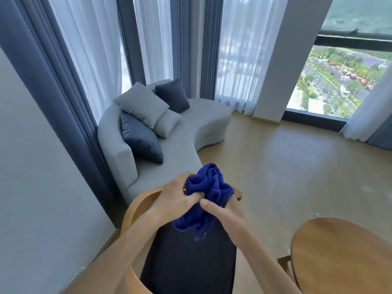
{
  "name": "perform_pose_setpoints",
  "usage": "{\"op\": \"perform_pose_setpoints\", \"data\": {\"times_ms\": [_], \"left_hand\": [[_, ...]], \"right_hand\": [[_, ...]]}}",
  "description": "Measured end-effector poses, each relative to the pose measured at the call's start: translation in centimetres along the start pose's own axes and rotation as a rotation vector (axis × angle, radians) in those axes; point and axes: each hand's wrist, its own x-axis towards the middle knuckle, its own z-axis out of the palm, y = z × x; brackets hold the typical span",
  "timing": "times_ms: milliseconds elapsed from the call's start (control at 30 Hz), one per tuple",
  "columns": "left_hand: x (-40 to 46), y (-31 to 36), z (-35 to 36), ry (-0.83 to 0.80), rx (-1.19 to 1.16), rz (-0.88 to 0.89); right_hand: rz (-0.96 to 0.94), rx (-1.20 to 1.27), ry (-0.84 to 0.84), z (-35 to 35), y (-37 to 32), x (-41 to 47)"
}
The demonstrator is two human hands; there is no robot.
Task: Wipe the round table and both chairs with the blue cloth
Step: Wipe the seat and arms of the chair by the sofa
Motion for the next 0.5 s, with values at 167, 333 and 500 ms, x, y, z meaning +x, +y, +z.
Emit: {"op": "perform_pose_setpoints", "data": {"times_ms": [167, 333, 500], "left_hand": [[-0.3, 1.1, -2.0, 0.013, -0.080, 0.038], [0.8, 1.2, -6.3, -0.004, 0.010, 0.127], [2.0, 2.6, -8.2, -0.097, 0.020, 0.193]], "right_hand": [[0.006, -0.072, 0.172, -1.5, -2.7, -0.9], [-0.111, -0.236, 0.269, -4.1, -5.6, -1.4], [-0.190, -0.427, 0.230, -4.0, -7.9, -0.8]]}}
